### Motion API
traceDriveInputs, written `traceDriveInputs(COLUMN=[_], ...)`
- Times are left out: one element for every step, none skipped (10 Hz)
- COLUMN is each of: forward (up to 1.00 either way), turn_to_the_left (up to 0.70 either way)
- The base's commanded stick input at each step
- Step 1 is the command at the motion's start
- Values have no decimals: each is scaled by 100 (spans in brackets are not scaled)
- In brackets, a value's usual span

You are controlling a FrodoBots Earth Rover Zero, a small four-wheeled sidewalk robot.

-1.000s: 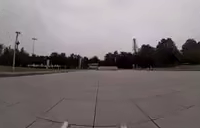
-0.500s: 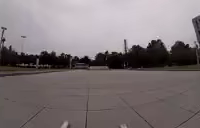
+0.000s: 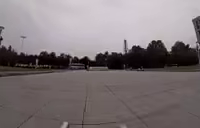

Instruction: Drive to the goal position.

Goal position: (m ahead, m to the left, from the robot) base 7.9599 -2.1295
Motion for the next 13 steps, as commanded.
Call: traceDriveInputs(forward=[70, 70, 70, 70, 70, 70, 70, 70, 70, 70, 70, 70, 70], turn_to_the_left=[-14, -23, -31, -34, -34, -34, -34, -22, -5, 0, 0, 0, 0])
